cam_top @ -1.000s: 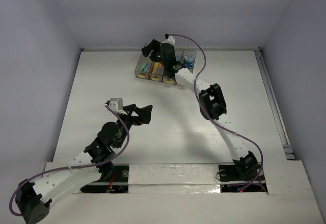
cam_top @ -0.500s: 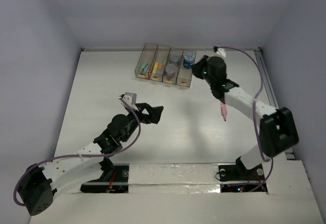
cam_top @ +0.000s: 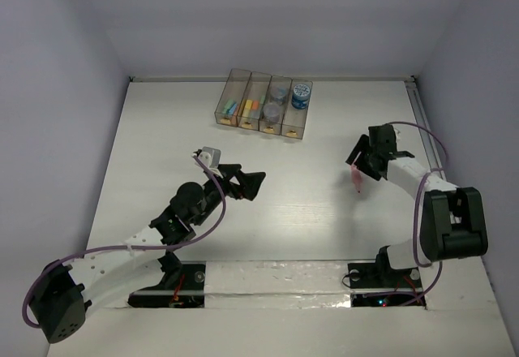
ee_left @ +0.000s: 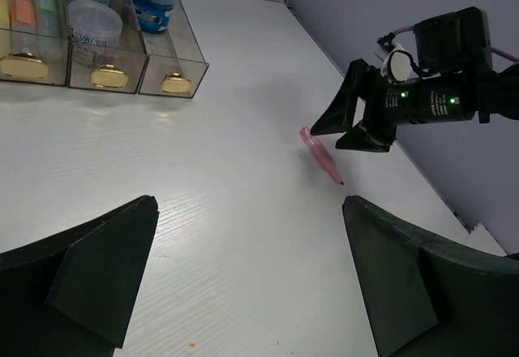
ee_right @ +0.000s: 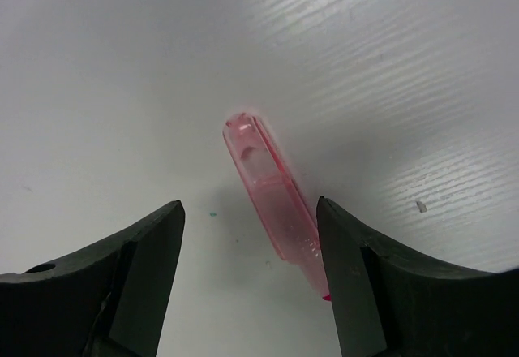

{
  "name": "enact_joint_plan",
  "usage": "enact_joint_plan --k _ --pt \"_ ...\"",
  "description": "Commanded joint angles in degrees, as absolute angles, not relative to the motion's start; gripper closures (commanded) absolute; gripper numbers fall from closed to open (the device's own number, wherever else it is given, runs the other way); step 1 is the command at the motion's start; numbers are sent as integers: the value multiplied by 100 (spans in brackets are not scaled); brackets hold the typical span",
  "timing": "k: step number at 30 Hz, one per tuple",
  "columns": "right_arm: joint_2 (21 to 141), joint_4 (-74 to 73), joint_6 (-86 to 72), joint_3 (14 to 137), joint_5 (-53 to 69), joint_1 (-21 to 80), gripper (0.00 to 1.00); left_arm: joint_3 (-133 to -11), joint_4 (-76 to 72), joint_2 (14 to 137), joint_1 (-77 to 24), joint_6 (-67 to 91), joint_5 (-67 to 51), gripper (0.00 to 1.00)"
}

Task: Sort the stationery into containers
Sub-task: Move the pen to the center of the board.

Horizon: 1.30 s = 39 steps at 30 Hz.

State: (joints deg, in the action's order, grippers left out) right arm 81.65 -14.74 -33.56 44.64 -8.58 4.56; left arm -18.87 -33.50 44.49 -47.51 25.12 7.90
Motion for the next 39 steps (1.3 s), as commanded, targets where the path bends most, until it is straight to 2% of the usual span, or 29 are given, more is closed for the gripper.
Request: enact_joint_plan --k 1,8,14,16,25,27,29,31,36,37,38,39 --pt "8358 -2083 -3059 4772 -598 475 28 -1890 -3709 4403 -4737 2514 598 4" --pt "8674 -2443 -2839 4948 -519 475 29 -1863 -3762 4316 -4737 2575 492 4" --pt "9289 -2531 -2514 5308 -194 475 37 -1846 -3762 4324 -4737 2593 510 4" --pt "9448 -2549 -2418 5405 -71 545 38 -1846 -3788 4342 -4737 2601 518 5" --pt "10027 -2751 -1952 5965 -131 1704 39 -1855 -3858 4491 -4737 2654 571 5" --pt "10387 -2917 -1881 6248 -228 2037 44 -1854 -3867 4535 -4737 2663 589 5" --pt "10668 -2962 -1811 6616 -325 2249 61 -1846 -3832 4526 -4737 2672 650 5" --pt "10792 -2944 -1671 6880 -194 2555 67 -1837 -3788 4491 -4737 2672 746 5" --pt "10925 -2935 -1231 7285 -105 3234 66 -1846 -3674 4351 -4737 2654 966 5" --pt "10907 -2953 -1187 7321 -219 3287 62 -1863 -3656 4333 -4737 2654 1036 6" --pt "10855 -2962 -1178 7321 -272 3287 49 -1872 -3613 4298 -4737 2654 1055 6" --pt "10785 -2892 -1169 7243 -290 3287 44 -1872 -3604 4280 -4737 2654 1072 6"
